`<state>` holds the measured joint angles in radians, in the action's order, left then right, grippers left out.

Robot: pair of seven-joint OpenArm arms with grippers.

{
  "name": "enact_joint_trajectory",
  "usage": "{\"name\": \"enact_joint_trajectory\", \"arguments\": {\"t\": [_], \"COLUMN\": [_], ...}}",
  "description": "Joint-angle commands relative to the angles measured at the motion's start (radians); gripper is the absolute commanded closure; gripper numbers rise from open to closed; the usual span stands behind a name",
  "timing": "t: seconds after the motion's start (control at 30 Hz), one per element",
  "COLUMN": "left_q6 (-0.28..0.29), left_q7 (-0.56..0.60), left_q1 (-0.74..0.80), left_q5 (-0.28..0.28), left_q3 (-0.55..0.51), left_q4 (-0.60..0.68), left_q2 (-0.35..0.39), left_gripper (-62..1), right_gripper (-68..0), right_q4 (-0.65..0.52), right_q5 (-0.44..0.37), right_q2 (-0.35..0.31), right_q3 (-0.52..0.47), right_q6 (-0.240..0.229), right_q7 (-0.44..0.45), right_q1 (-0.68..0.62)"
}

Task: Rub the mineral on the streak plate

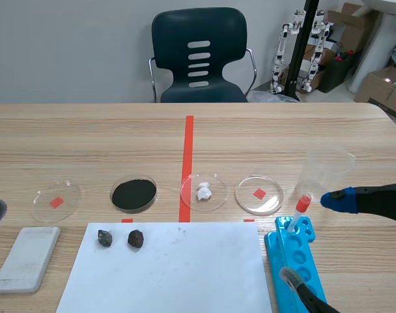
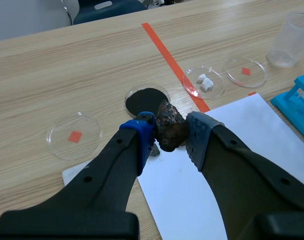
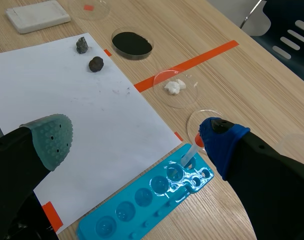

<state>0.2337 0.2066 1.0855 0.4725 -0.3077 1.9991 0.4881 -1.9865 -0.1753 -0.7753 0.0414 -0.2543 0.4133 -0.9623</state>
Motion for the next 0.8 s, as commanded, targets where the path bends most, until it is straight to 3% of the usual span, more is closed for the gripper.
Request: {"name": "enact_joint_trajectory", "arguments": {"t": [0.0,0.67,0.77], "left_q6": [0.002,0.004,0.026], "left_q7": [0.014,0.014,0.014], "left_q1": [-0.003,-0.009,-0.036], "left_q5": [0.006,0.007,0.007], "left_q3": [0.005,0.005,0.007], "left_q4": [0.018,0.018,0.018], "left_q2": [0.003,0.003,0.002], "left_gripper": [-10.0,-10.0,-10.0], "right_gripper": [-52.9,-52.9,-52.9], "right_q4": [-0.005,-0.005,-0.005], "right_q5": [-0.011,-0.011,-0.011], "right_q2": [0.0,0.0,0.0], "right_q3": [-0.001,-0.001,-0.001], "right_q6": [0.0,0.0,0.0], "right_q7": [0.011,0.011,0.011], "right_q1": [0.001,0.001,0.001]}}
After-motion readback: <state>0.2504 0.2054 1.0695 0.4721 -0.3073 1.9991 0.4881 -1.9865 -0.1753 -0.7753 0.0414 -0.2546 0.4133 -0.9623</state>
